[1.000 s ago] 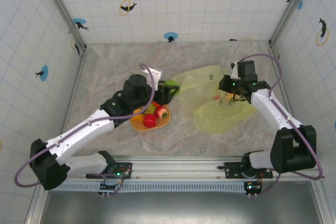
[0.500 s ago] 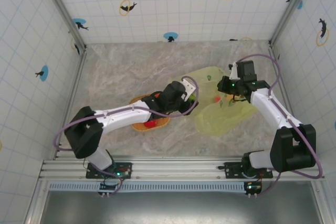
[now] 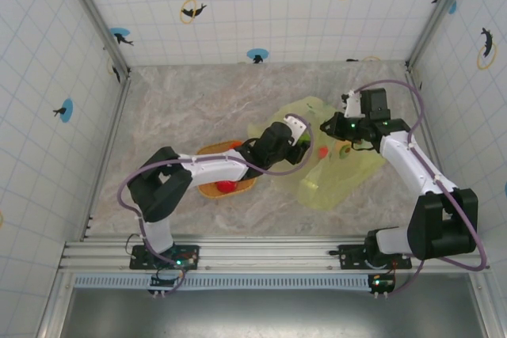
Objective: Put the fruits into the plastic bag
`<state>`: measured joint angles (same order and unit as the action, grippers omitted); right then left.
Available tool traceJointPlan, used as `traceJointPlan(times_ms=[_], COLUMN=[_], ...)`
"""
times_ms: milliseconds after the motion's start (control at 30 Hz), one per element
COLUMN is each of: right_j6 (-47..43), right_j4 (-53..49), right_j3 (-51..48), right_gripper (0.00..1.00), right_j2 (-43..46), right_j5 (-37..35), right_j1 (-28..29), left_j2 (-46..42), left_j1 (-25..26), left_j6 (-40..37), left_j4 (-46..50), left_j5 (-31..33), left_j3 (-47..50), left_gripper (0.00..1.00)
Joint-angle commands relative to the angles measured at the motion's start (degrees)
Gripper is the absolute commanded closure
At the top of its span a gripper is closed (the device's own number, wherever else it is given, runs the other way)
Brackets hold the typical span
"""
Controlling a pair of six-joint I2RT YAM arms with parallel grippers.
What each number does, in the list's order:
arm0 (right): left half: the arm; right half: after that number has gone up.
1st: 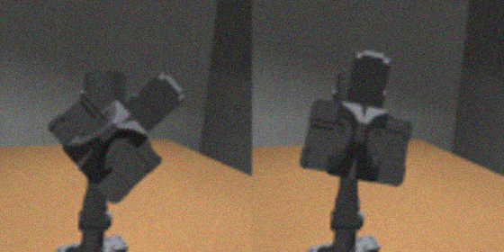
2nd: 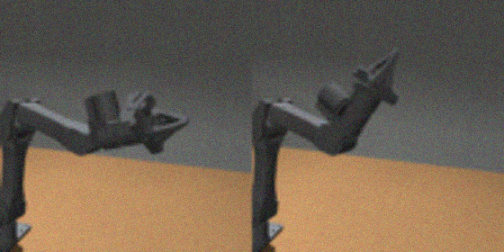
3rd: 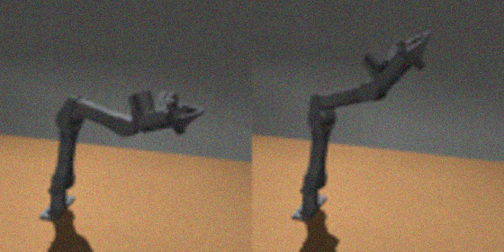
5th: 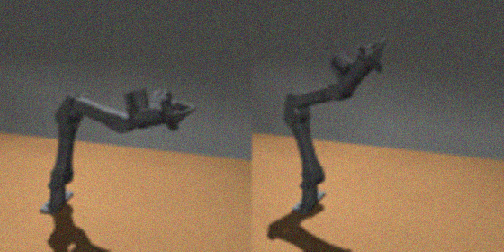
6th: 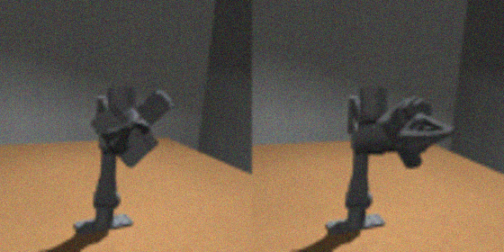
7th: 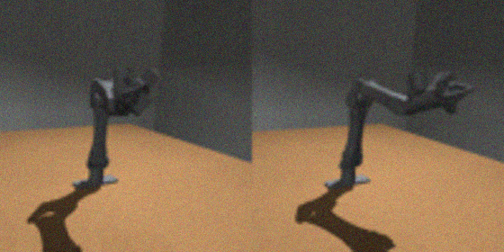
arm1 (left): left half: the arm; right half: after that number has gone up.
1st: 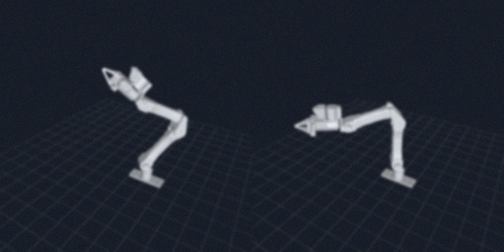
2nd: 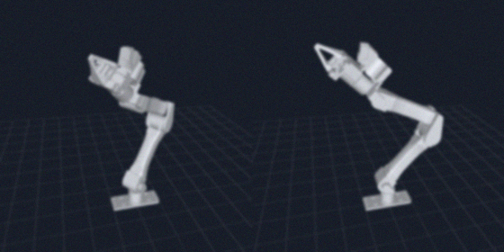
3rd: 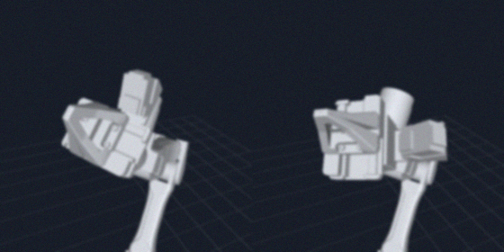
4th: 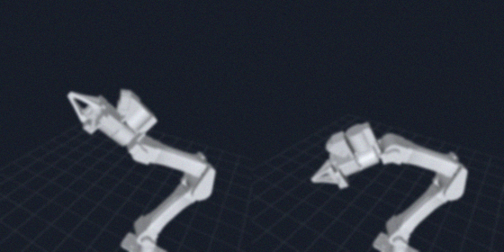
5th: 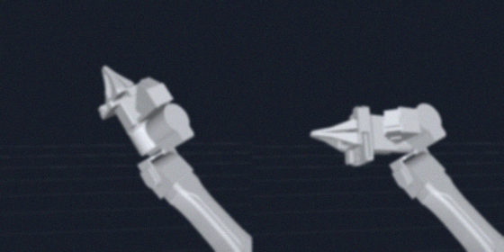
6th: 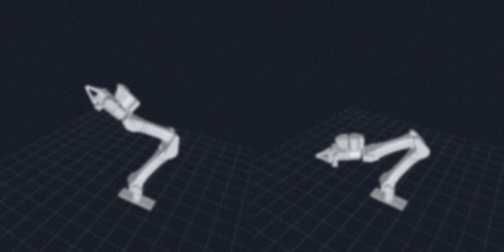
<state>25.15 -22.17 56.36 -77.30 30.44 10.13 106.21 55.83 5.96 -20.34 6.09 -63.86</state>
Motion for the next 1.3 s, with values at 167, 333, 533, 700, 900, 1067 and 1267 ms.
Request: traceJointPlan(times_ms=[167, 333, 533, 700, 900, 1067, 1267], right_j6=[3.9, 3.8, 2.5, 1.6, 1.4, 1.8, 1.9], right_j4=[4.3, 4.3, 3.3, 2.8, 2.8, 3.4, 4.1], right_j3=[-2.6, -3.4, -4.0, -4.2, -4.3, -4.5, -4.8], right_gripper=[1.00, 1.00, 1.00, 1.00, 1.00, 1.00, 1.00], right_j2=[1.4, 1.6, 1.5, 1.1, 0.8, 0.6, 0.0], right_j5=[4.6, 4.1, 2.4, 1.4, 0.8, 0.0, -0.6], right_j1=[-0.4, -0.5, -0.9, -1.3, -1.8, -2.0, -2.0], left_j2=[8.7, 12.1, 11.0, 7.6, 1.5, -5.2, -14.7], left_j1=[-0.1, 0.0, 0.0, 0.0, 0.0, 0.0, -0.1], left_j6=[-0.9, -1.1, -0.1, 1.1, 2.8, 4.6, 5.4], left_j4=[-17.8, -21.0, -18.6, -14.9, -9.7, -3.1, 4.6], left_j5=[9.3, 9.3, 5.0, 2.0, -2.4, -7.7, -11.3], left_j3=[-0.7, -2.0, -2.0, -0.9, 2.7, 6.9, 12.9], left_gripper=[0.42, 0.36, 0.23, 0.16, 0.17, 0.20, 0.21])
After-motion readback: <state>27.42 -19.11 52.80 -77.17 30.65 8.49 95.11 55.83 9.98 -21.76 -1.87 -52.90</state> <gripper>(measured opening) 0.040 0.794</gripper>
